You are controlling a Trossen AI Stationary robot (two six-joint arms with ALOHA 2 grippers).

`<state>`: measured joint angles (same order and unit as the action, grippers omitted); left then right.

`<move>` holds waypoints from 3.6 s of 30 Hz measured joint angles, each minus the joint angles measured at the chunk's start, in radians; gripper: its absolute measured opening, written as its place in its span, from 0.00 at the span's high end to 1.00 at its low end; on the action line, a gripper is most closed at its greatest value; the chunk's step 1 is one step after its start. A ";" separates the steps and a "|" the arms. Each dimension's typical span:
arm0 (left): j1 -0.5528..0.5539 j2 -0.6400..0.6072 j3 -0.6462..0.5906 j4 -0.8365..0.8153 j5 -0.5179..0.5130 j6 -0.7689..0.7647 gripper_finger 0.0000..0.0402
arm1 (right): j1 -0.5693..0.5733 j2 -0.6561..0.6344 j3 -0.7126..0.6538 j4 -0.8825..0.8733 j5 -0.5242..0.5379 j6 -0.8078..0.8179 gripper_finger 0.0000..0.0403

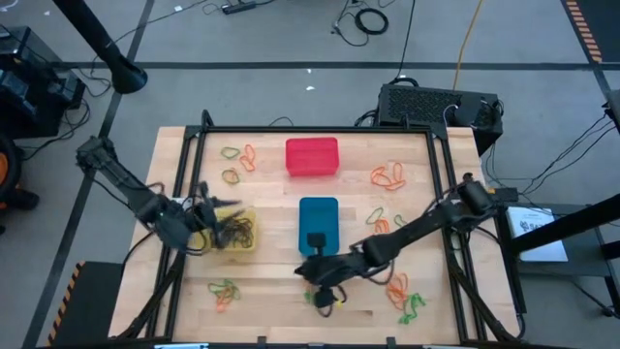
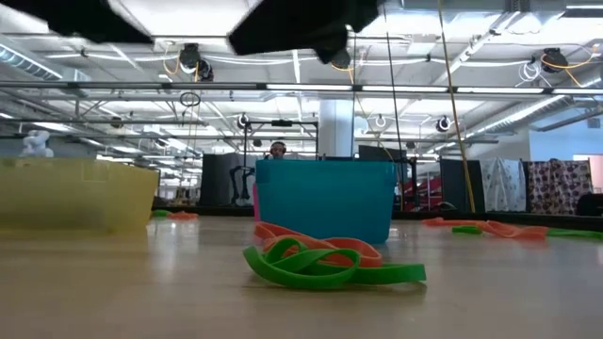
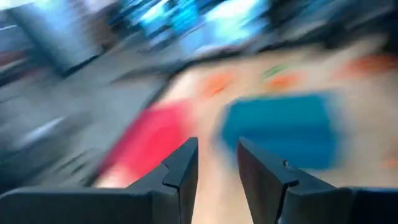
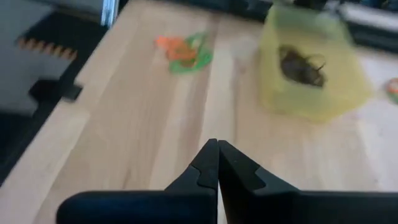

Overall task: Sort rubber bands into baskets
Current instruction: Put the orange rubber band into the blue bin

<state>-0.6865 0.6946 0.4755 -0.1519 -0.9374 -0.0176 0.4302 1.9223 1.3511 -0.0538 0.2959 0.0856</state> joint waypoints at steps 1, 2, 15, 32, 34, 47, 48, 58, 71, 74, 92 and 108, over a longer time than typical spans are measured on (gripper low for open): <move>0.010 -0.025 -0.042 0.146 0.107 0.100 0.71 | -0.001 0.017 0.033 -0.050 -0.020 0.000 1.00; 0.021 -0.042 -0.085 0.287 0.198 0.176 0.71 | -0.003 0.035 0.064 -0.088 -0.040 -0.004 0.99; 0.077 0.250 -0.290 0.979 0.439 0.119 0.71 | -0.020 0.155 0.116 -0.219 -0.146 0.032 0.61; 0.087 0.647 -0.123 1.140 0.485 0.244 0.71 | -0.069 0.178 0.116 -0.220 -0.217 0.137 0.51; 0.087 0.648 -0.122 1.137 0.485 0.244 0.71 | -0.069 0.188 0.116 -0.213 -0.216 0.138 0.51; 0.092 0.647 -0.121 1.130 0.489 0.267 0.71 | -0.068 0.248 0.116 -0.238 -0.215 0.140 0.51; 0.092 0.647 -0.121 1.125 0.489 0.263 0.71 | -0.068 0.248 0.116 -0.239 -0.217 0.140 0.51; 0.090 0.647 -0.121 1.077 0.493 0.209 0.71 | -0.068 0.248 0.116 -0.236 -0.220 0.126 0.62; 0.090 0.647 -0.121 1.029 0.493 0.208 0.71 | -0.069 0.242 0.126 -0.221 -0.218 0.051 0.96; 0.090 0.647 -0.121 1.008 0.493 0.207 0.71 | -0.068 0.242 0.170 -0.263 -0.218 0.029 0.99; 0.090 0.647 -0.121 0.997 0.493 0.206 0.71 | 0.048 0.195 0.424 -0.817 0.086 -0.018 1.00; 0.091 0.647 -0.121 0.998 0.493 0.207 0.71 | -0.223 -0.273 -0.262 -0.149 -0.001 -0.037 1.00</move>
<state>-0.5952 1.3415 0.3550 0.8464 -0.4446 0.1890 0.2072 1.6491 1.0895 -0.2027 0.2952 0.0486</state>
